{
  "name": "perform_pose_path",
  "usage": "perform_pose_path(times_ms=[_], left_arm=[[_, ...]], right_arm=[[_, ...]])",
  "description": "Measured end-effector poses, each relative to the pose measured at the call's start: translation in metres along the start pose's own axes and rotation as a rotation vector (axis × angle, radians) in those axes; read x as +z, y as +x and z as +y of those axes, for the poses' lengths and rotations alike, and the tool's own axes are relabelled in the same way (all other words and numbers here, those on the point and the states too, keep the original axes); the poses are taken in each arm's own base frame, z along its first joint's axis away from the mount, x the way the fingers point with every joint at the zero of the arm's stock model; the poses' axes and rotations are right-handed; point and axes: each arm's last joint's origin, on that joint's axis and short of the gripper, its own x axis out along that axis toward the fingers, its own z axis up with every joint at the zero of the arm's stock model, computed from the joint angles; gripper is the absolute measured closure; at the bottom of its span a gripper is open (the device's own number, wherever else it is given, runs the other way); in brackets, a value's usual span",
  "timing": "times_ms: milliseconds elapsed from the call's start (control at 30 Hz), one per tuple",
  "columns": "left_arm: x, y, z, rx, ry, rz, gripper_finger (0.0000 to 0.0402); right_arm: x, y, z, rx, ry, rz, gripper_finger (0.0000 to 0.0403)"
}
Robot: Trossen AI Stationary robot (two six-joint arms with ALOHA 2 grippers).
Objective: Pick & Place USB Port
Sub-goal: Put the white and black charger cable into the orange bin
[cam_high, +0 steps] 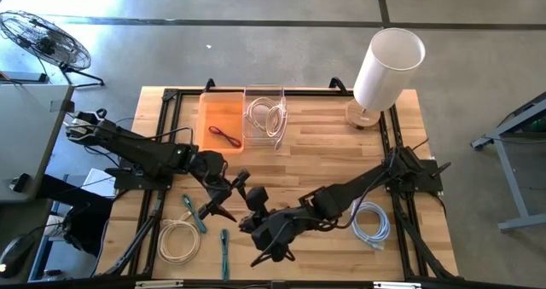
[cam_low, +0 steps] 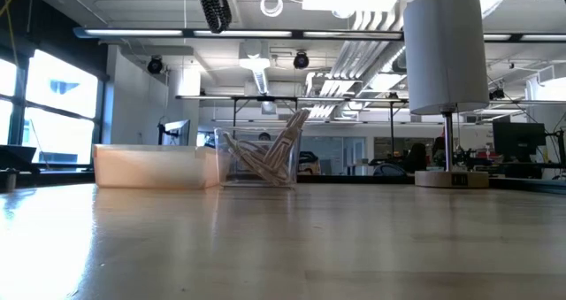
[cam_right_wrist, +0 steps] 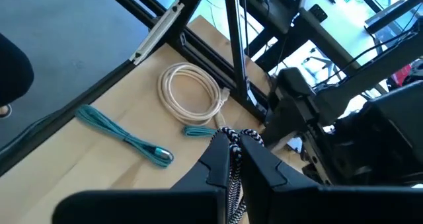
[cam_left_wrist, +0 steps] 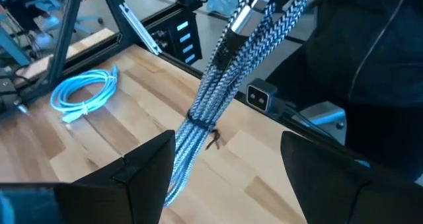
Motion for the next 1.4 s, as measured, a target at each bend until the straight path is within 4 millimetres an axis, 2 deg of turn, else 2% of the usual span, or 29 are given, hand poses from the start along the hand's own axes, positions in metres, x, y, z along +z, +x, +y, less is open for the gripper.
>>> perform_pose_path(times_ms=[167,467,667,900,1233,1400], left_arm=[[0.0,0.0,0.0,0.003,-0.01,-0.002,0.0134],[0.001,0.0,0.0,0.007,0.008,-0.006,0.0134],[0.001,0.0,0.0,0.006,0.036,-0.006,0.0134],[0.003,0.0,-0.001,-0.041,0.048,-0.036,0.0134],[0.006,0.022,-0.016,-0.102,0.184,-0.072,0.0134],[0.005,0.024,-0.018,-0.119,0.2,-0.07,0.0134]], right_arm=[[0.0,0.0,0.001,0.013,-0.006,0.001,0.0395],[0.0,-0.005,0.015,0.086,-0.03,0.027,0.0395],[0.0,-0.005,0.015,0.086,-0.029,0.027,0.0395],[-0.005,0.0,0.004,0.1,-0.043,0.024,0.0395],[-0.004,0.004,-0.011,0.135,-0.068,-0.07,0.0395],[-0.004,0.005,-0.015,0.123,-0.07,-0.088,0.0395]])
